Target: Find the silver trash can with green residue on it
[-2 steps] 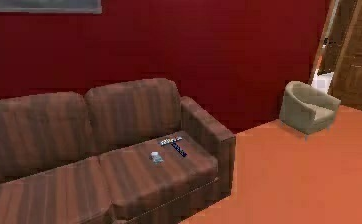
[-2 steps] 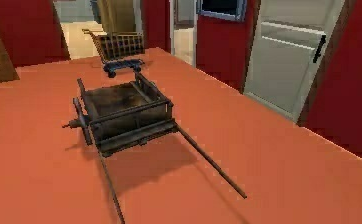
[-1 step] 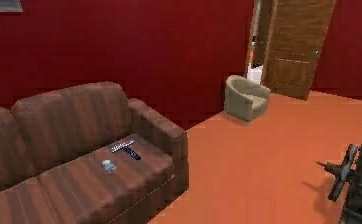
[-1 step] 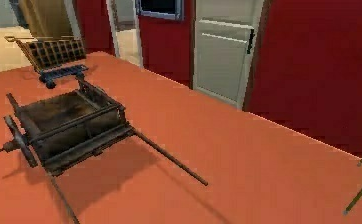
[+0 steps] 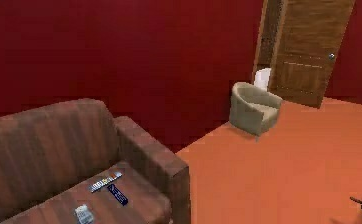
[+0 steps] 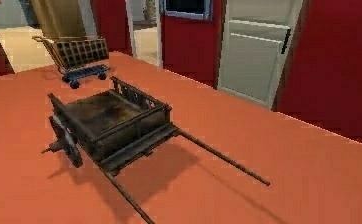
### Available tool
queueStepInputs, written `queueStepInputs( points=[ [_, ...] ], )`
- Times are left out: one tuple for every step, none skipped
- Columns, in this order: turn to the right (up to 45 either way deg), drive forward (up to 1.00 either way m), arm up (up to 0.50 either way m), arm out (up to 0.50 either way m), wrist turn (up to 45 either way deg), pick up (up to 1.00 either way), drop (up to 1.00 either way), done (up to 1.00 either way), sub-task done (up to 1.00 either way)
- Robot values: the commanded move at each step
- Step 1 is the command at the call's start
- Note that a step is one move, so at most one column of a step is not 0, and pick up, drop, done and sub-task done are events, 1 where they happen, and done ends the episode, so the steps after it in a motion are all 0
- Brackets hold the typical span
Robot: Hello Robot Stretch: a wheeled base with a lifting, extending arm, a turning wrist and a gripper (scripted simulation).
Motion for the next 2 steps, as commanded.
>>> queueStepInputs(
  points=[
    [33.0,0.0,0.0,0.0,0.0,0.0,0.0,0.0,0.0],
    [0.0,1.0,0.0,0.0,0.0,0.0,0.0,0.0,0.0]
  ],
)
